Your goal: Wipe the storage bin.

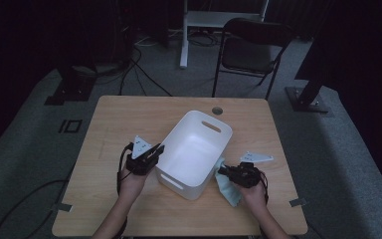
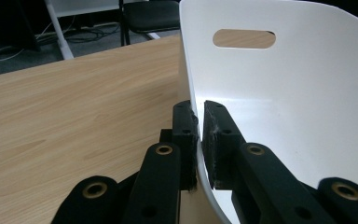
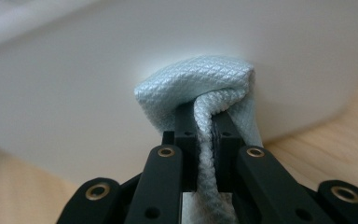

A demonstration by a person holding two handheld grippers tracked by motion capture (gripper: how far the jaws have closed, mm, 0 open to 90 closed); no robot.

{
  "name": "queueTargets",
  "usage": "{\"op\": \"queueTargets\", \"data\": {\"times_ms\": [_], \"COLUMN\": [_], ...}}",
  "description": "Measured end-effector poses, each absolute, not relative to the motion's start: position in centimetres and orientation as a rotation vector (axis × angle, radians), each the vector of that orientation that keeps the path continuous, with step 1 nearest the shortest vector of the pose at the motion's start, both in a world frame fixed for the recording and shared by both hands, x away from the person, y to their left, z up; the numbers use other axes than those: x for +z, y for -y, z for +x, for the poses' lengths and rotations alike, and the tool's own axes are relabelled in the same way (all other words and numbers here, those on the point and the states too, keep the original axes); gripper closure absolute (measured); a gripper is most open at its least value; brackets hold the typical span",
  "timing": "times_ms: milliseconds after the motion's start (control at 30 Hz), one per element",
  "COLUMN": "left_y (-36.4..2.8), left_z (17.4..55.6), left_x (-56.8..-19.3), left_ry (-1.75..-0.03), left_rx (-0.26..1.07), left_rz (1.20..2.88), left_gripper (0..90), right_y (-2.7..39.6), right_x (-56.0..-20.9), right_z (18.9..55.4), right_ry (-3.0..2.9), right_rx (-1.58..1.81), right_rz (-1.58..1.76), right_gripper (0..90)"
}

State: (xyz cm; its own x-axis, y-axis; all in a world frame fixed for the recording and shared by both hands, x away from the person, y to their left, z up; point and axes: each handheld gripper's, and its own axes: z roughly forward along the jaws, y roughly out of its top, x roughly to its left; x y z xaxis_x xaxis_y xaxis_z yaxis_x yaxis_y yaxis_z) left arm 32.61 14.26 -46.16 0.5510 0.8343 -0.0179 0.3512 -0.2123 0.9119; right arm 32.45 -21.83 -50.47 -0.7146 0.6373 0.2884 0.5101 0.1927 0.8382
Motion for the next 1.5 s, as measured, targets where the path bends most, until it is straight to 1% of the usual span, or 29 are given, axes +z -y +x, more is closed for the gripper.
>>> {"op": "queueTargets", "data": {"times_ms": [33,67,133,267,667,800,1200,1333,1500], "left_y": [-14.2,-14.2,-14.2,-14.2,-13.9,-13.8,-13.8,-13.8,-13.7], "left_z": [32.6,32.6,32.6,32.6,32.2,32.0,32.1,32.2,32.2], "left_x": [-46.2,-46.2,-46.2,-46.1,-46.2,-46.2,-46.2,-46.2,-46.2], "left_ry": [-0.979,-0.979,-0.975,-0.97,-0.989,-0.98,-0.982,-0.99,-1.009], "left_rx": [0.611,0.612,0.613,0.609,0.617,0.637,0.629,0.626,0.631], "left_rz": [1.797,1.798,1.8,1.804,1.795,1.798,1.799,1.794,1.784], "left_gripper": [84.1,84.1,84.1,84.2,84.2,84.2,84.0,83.9,84.0], "right_y": [21.7,21.7,21.5,21.2,21.5,21.6,21.8,21.8,21.7], "right_x": [-49.4,-49.4,-48.1,-47.6,-49.9,-50.5,-52.5,-53.8,-53.1], "right_z": [31.7,31.7,30.8,30.5,31.6,31.9,33.2,33.9,33.5], "right_ry": [-2.31,-2.31,-2.273,-2.259,-2.282,-2.29,-2.338,-2.371,-2.378], "right_rx": [1.613,1.613,1.683,1.671,1.61,1.58,1.511,1.453,1.444], "right_rz": [1.085,1.085,1.018,0.995,1.079,1.103,1.199,1.251,1.223], "right_gripper": [84.1,84.1,83.9,83.8,84.0,84.0,83.9,84.0,84.2]}}
